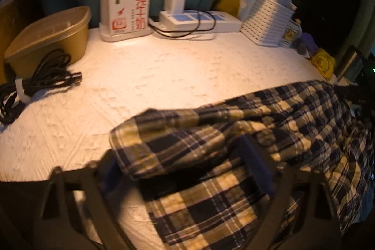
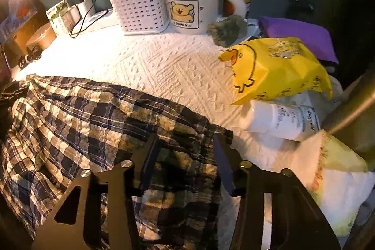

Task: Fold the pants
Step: 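Grasp the plaid pants waistband with the left tool while the right tool grasps it too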

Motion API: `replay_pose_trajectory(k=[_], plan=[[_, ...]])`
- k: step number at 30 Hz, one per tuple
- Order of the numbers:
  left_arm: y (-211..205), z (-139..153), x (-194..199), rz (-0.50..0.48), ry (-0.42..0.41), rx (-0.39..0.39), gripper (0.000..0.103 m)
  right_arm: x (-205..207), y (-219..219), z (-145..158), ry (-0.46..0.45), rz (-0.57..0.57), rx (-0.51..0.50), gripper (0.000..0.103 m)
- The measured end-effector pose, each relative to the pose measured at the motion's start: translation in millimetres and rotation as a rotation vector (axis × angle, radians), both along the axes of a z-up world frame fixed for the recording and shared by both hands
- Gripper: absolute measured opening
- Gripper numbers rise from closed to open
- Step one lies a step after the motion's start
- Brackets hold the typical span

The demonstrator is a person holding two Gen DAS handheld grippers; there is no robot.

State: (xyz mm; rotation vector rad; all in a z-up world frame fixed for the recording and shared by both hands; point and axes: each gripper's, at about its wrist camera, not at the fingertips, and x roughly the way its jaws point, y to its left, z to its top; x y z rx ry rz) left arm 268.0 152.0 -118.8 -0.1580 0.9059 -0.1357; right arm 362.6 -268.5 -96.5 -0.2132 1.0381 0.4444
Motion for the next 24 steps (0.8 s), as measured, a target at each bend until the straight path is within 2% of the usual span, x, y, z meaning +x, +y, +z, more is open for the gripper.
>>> replay_pose_trajectory(k=[2, 3, 4, 5, 6, 8, 10, 15, 19, 24], plan=[[-3.2, 1.3, -1.9, -0.007, -0.004, 0.007, 0.047, -1.3, 5.9, -5.5, -0.020, 0.003, -0.035, 0.035], [-4.0, 1.3, -2.9, -0.013, -0.001, 0.000, 0.041, -4.0, 10.1, -6.0, -0.035, 0.018, -0.051, 0.015], [-5.4, 1.3, -3.4, -0.034, 0.004, -0.021, 0.030, -6.9, 16.4, -8.0, -0.024, 0.053, -0.054, 0.009], [-5.8, 1.4, -4.5, -0.046, 0.007, -0.035, 0.020, -9.2, 20.1, -8.6, -0.027, 0.062, -0.065, 0.008], [-6.6, 1.2, -4.1, -0.057, 0.011, -0.046, 0.014, -14.0, 25.3, -8.7, -0.058, 0.076, -0.099, 0.005], [-9.6, 2.4, -6.3, -0.067, 0.008, -0.050, 0.012, -19.4, 30.9, -7.1, -0.084, 0.095, -0.125, 0.004], [-12.0, 14.6, -14.0, -0.049, -0.052, -0.022, 0.011, -23.3, 33.1, -1.2, -0.114, 0.097, -0.132, 0.003], [-6.5, 60.9, -22.6, -0.015, -0.189, 0.001, 0.011, -32.9, 41.6, 30.1, -0.283, 0.081, -0.169, 0.003], [-4.6, 86.8, -8.8, 0.003, -0.245, 0.066, 0.011, -30.4, 47.7, 59.0, -0.406, 0.064, -0.156, 0.003], [15.9, 111.2, 17.4, 0.057, -0.299, 0.112, 0.011, -4.5, 51.8, 85.0, -0.480, 0.011, -0.115, 0.003]])
